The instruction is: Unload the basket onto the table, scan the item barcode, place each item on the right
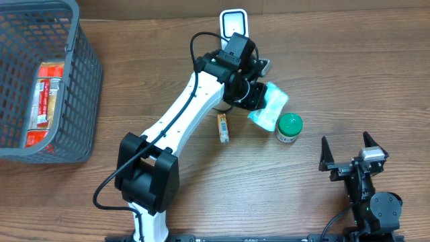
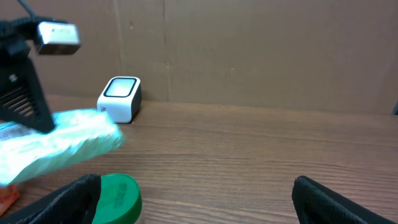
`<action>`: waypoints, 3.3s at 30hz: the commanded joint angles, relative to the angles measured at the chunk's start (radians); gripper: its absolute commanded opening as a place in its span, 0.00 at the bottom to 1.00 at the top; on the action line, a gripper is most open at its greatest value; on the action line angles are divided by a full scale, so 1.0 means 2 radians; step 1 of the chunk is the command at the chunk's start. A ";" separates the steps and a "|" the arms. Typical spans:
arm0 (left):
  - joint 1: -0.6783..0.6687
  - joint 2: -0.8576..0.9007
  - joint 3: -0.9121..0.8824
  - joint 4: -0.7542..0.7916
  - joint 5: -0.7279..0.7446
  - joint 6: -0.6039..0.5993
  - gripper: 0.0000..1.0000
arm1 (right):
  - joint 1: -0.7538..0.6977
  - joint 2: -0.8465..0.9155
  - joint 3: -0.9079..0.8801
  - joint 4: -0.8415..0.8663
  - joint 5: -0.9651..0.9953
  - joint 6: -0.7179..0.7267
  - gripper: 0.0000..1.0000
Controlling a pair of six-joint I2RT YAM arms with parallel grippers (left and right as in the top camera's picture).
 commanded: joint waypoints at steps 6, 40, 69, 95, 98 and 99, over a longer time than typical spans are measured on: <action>-0.015 -0.015 -0.030 -0.004 -0.101 -0.083 0.04 | -0.001 -0.003 -0.005 0.003 0.005 -0.002 1.00; -0.020 -0.048 -0.099 0.052 -0.089 -0.176 0.38 | -0.001 -0.003 -0.005 0.003 0.005 -0.002 1.00; 0.005 -0.049 -0.145 0.013 -0.248 -0.247 0.55 | -0.001 -0.003 -0.005 0.003 0.005 -0.002 1.00; -0.018 0.007 -0.175 0.060 -0.223 -0.202 0.22 | -0.001 -0.003 -0.005 0.003 0.005 -0.002 1.00; -0.025 0.007 -0.175 0.064 -0.213 -0.201 0.23 | -0.001 -0.003 -0.005 0.003 0.005 -0.002 1.00; -0.028 0.007 -0.175 0.066 -0.213 -0.201 0.23 | -0.001 -0.003 -0.005 0.003 0.005 -0.002 1.00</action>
